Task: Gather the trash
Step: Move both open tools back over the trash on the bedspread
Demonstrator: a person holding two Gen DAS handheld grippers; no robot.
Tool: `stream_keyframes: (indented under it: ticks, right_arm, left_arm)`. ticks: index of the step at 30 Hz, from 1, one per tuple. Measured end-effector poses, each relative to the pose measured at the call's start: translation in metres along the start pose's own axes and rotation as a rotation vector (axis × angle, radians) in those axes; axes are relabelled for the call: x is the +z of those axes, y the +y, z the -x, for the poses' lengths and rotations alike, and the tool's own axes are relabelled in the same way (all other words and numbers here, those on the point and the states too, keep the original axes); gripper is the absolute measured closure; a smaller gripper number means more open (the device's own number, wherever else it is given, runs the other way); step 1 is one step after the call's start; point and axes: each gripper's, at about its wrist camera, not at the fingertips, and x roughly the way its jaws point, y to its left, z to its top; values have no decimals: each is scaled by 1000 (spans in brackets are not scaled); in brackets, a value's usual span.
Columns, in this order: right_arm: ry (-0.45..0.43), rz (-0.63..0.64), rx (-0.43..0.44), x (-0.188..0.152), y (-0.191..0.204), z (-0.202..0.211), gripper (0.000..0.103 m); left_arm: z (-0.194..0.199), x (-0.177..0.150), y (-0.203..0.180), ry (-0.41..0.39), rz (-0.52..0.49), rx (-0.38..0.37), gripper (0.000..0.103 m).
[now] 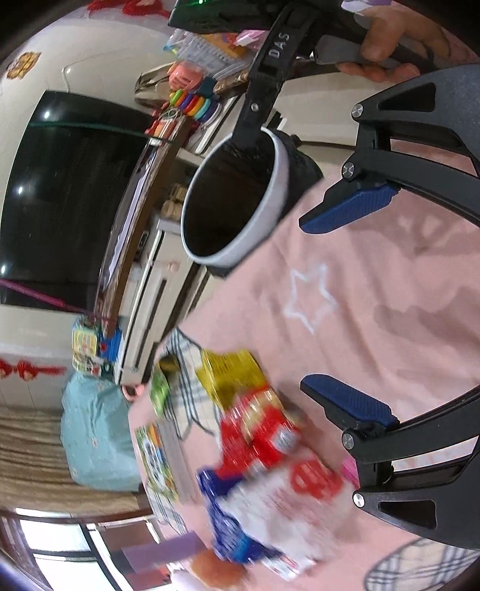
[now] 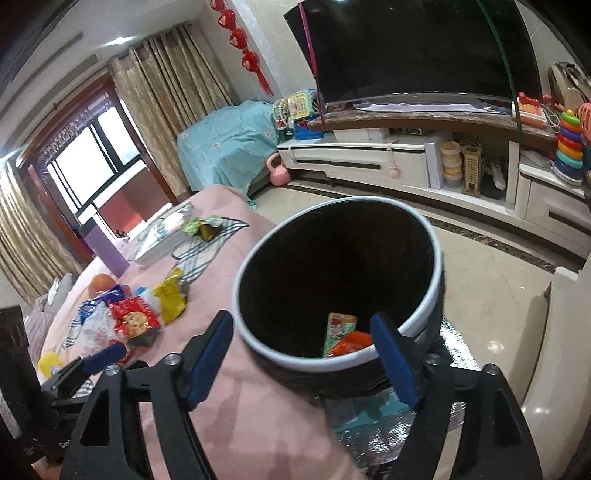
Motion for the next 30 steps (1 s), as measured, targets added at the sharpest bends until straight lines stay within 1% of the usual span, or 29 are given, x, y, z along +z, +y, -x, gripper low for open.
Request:
stream_keyframes:
  ticks: [3, 9, 17, 22, 30]
  right_arm:
    - [1, 3, 20, -7, 11, 1, 14]
    - [32, 26, 60, -23, 38, -3, 11]
    - [72, 65, 109, -43, 75, -12, 10]
    - [92, 99, 128, -51, 96, -16, 10]
    - [112, 133, 141, -62, 115, -22, 10]
  left_arm:
    - [11, -11, 17, -2, 34, 28, 22]
    - [31, -32, 52, -4, 115, 66, 22]
    - [50, -55, 88, -2, 183, 102, 22]
    - [57, -63, 105, -8, 213, 121, 22]
    - [60, -64, 124, -1, 243, 141, 22]
